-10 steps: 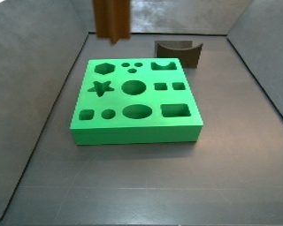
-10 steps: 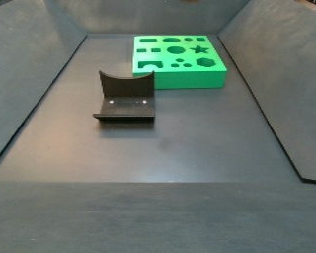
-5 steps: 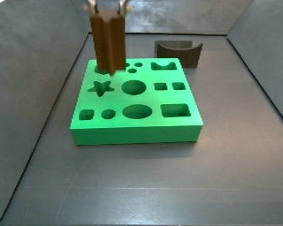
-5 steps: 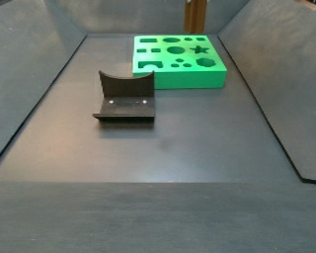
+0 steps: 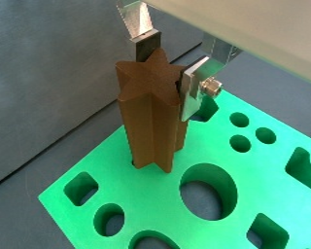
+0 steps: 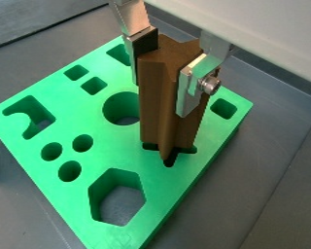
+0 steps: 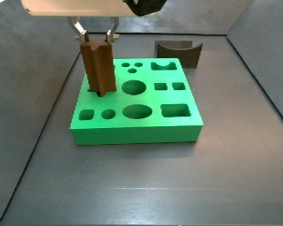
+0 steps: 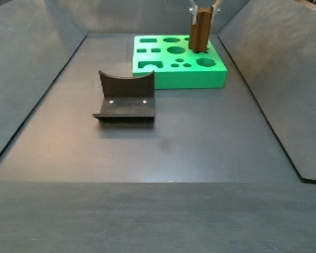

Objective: Insert the star object.

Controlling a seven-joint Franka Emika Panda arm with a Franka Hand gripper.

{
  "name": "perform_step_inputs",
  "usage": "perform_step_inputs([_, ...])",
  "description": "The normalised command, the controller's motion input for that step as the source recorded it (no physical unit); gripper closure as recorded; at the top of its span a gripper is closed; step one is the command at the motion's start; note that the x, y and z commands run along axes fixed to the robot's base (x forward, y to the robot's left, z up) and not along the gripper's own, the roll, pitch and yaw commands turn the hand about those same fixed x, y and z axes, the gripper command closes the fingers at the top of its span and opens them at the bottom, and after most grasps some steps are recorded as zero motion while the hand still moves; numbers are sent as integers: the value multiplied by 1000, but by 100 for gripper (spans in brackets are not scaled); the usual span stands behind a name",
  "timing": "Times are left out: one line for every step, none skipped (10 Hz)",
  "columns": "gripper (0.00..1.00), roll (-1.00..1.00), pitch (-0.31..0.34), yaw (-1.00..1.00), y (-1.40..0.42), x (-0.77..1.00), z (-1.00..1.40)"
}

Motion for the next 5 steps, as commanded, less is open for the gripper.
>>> perform_step_inputs([100, 0, -11, 180, 46, -11, -297])
perform_step_inputs([100, 29, -50, 206, 77, -169, -297])
perform_step_inputs([100, 24, -64, 223, 37, -200, -260])
perform_step_inputs([100, 36, -46, 214, 49, -163, -206])
perform_step_inputs([100, 70, -19, 203, 51, -137, -143])
